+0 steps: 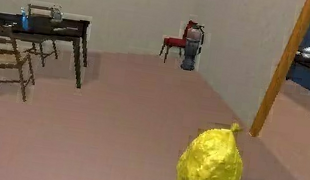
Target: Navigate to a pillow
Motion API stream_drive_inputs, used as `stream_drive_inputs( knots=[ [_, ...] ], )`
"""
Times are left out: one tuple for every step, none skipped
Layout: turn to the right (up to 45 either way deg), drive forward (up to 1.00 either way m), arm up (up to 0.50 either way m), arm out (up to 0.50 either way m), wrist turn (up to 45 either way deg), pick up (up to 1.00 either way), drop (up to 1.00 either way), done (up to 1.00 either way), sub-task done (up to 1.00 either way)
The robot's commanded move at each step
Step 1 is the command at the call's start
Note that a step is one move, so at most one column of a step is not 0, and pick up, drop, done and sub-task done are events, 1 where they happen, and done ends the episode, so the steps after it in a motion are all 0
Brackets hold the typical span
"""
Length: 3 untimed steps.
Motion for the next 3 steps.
stream_drive_inputs(
  knots=[
    [45.0, 0.00, 0.00, 0.00, 0.0, 0.00, 0.00, 0.00, 0.00],
    [21.0, 0.00, 0.00, 0.00, 0.0, 0.00, 0.00, 0.00, 0.00],
    [0.0, 1.00, 0.00, 0.00, 0.0, 0.00, 0.00, 0.00, 0.00]
  ],
)
